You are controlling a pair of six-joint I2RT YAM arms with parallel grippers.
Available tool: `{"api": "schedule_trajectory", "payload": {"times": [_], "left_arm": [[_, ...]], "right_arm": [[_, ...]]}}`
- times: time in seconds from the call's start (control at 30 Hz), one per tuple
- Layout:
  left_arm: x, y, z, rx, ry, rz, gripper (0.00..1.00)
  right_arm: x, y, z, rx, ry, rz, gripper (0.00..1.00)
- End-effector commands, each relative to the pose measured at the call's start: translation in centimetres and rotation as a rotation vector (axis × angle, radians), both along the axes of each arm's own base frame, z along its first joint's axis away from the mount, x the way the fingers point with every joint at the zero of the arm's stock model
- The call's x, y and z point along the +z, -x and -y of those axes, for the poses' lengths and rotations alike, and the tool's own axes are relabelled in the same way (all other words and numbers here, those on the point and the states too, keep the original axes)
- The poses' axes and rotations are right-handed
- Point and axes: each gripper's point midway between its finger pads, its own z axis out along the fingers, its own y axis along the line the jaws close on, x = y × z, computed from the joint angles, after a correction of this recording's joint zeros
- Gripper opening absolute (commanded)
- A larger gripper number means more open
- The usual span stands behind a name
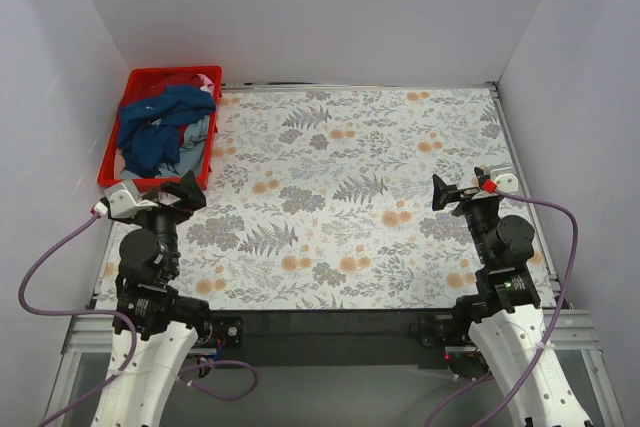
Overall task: Fold and stack the t-shirts
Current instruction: Grab the tshirt from the pile
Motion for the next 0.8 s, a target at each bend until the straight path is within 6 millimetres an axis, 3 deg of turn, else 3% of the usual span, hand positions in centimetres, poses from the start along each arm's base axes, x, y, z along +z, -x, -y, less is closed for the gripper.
{"api": "schedule_trajectory", "payload": {"times": [0.0, 0.17, 0.27, 0.37, 0.4, 0.43, 0.5, 0.53, 0.57, 0.6, 0.63, 0.67, 0.73, 0.77], "left_arm": [[-0.7, -0.8, 0.2, 0.000, 0.000, -0.043, 0.98], [-0.8, -3.1, 0.6, 0.002, -0.007, -0.084, 0.98], [-2.0, -5.7, 1.2, 0.003, 0.002, -0.160, 0.98], [-4.2, -9.1, 2.3, -0.010, 0.014, -0.281, 0.98], [-3.3, -10.2, 2.6, -0.014, 0.025, -0.282, 0.98], [-6.0, -12.0, 3.1, -0.013, 0.012, -0.383, 0.98], [-6.7, -14.2, 3.4, -0.010, 0.006, -0.445, 0.98], [-5.2, -15.8, 3.7, -0.012, 0.003, -0.451, 0.98], [-7.7, -17.7, 3.4, 0.003, -0.006, -0.535, 0.98], [-8.4, -18.8, 3.0, 0.016, -0.003, -0.568, 0.98], [-6.7, -20.4, 2.6, 0.028, 0.013, -0.551, 0.98], [-8.8, -21.9, 0.7, 0.075, 0.043, -0.603, 0.98], [-8.7, -23.5, -1.3, 0.130, 0.079, -0.606, 0.98], [-7.6, -24.6, -3.1, 0.174, 0.102, -0.576, 0.98]], "right_arm": [[1.6, 0.0, 0.6, -0.036, -0.022, 0.029, 0.98], [1.0, 0.1, 0.4, -0.023, -0.051, 0.017, 0.98], [0.5, 0.3, 0.0, -0.007, -0.064, 0.009, 0.98], [0.2, 0.5, -0.1, 0.000, -0.091, 0.012, 0.98], [0.2, 0.6, -0.2, 0.004, -0.091, 0.013, 0.98], [0.0, 0.8, -0.3, 0.006, -0.094, 0.018, 0.98], [-0.1, 0.9, -0.1, -0.002, -0.110, 0.023, 0.98], [-0.1, 1.0, 0.0, -0.008, -0.115, 0.026, 0.98], [-0.1, 1.1, 0.0, -0.009, -0.117, 0.032, 0.98], [-0.2, 1.2, 0.0, -0.010, -0.119, 0.033, 0.98], [-0.1, 1.2, -0.1, -0.005, -0.119, 0.036, 0.98], [-0.2, 1.3, -0.1, -0.003, -0.117, 0.034, 0.98], [-0.2, 1.3, -0.4, 0.014, -0.117, 0.034, 0.98], [-0.4, 1.3, -0.6, 0.022, -0.114, 0.028, 0.98]]}}
